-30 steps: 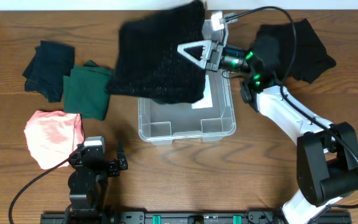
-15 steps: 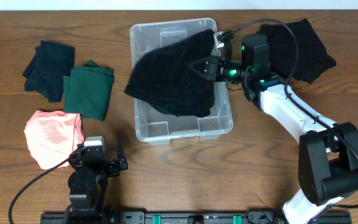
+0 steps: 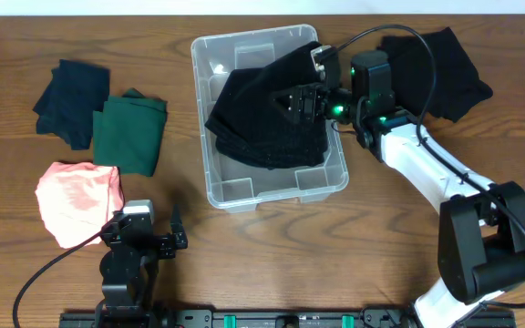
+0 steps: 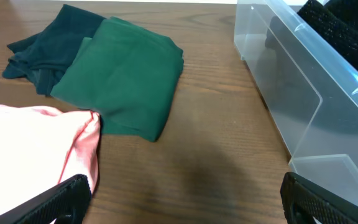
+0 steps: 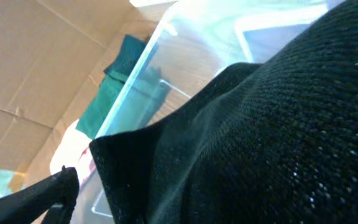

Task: Pack container
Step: 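Carry the sweater left over the clear bin and lower it inside, then release the sweater and push it down into the bin with the right gripper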

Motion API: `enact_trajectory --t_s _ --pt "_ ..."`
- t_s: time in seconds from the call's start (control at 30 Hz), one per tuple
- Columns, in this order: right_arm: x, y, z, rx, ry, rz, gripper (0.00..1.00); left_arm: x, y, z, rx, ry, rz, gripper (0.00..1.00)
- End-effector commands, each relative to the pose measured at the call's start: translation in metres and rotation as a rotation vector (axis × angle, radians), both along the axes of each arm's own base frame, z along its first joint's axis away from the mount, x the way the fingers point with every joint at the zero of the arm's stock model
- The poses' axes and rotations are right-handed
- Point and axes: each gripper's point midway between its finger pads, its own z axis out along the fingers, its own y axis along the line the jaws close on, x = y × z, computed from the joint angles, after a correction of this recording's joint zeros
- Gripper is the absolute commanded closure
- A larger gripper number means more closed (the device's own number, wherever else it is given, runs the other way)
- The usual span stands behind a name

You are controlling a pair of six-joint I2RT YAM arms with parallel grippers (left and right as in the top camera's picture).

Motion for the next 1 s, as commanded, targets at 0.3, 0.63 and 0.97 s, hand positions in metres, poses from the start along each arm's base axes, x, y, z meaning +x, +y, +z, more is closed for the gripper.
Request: enact_trajectory --t_s 0.3,0.63,0.97 --pt "-0.009 -0.018 0.131 0.040 -0.303 -0.039 0.01 0.000 0.001 -0.008 -0.003 0.015 0.006 0.02" --pt "0.002 -0.061 0.089 -0.181 -0.196 -0.224 0.01 0.000 0.001 -0.008 -0.003 0.014 0.006 0.02" --pt "-0.012 -0.038 0.079 -0.201 -0.162 -0.180 0.73 0.000 0.001 -0.008 -0.003 0.015 0.006 0.02"
